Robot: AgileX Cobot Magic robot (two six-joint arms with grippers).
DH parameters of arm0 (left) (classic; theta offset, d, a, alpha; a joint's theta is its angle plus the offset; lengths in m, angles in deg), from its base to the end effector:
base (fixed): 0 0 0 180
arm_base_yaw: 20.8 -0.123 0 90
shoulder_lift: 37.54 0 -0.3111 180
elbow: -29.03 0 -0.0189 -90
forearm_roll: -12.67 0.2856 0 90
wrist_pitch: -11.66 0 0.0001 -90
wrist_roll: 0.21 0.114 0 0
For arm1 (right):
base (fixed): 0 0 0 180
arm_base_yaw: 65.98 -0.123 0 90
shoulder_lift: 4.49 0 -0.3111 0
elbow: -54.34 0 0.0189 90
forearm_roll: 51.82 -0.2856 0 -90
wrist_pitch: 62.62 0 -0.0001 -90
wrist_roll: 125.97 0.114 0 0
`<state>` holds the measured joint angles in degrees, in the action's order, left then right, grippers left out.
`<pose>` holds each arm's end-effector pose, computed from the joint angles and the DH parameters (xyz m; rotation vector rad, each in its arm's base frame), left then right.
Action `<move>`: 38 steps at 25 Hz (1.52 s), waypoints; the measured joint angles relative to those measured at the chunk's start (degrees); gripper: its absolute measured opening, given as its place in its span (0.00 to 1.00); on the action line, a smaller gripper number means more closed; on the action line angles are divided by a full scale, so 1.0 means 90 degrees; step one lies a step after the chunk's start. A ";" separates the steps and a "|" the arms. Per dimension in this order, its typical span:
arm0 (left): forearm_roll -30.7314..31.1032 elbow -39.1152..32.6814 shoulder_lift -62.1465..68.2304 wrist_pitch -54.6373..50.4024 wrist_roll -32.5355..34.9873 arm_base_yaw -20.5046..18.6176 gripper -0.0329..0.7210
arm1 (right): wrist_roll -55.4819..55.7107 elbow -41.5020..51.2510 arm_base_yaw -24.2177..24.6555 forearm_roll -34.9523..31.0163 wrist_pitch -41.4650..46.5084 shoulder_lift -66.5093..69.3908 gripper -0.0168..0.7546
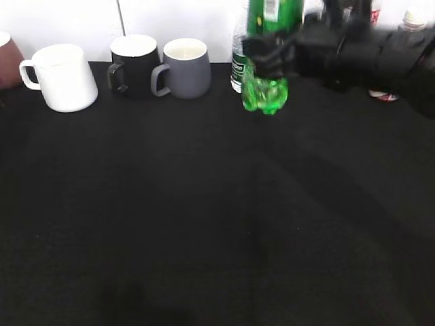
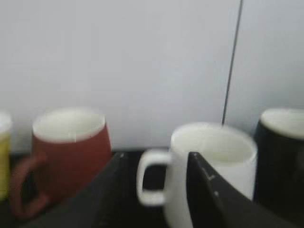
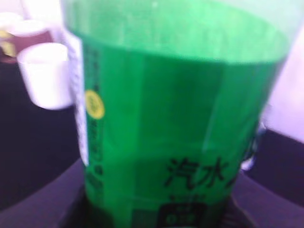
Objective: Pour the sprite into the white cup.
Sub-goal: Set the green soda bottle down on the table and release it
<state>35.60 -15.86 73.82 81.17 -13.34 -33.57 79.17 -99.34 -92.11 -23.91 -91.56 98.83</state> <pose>0.3522 0.0372 0.1619 0.0613 1.5452 -0.1763 0.3582 0.2044 0.2319 -0.5695 1.7434 0.5323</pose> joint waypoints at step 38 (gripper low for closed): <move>0.1778 -0.0392 -0.2447 -0.0023 -0.0912 0.0000 0.45 | -0.3204 -0.1196 0.1139 -0.2697 -0.3052 0.3373 0.57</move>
<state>51.60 -19.39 51.80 80.96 -21.54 -33.57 50.33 -110.10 -81.86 -48.19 -119.02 129.19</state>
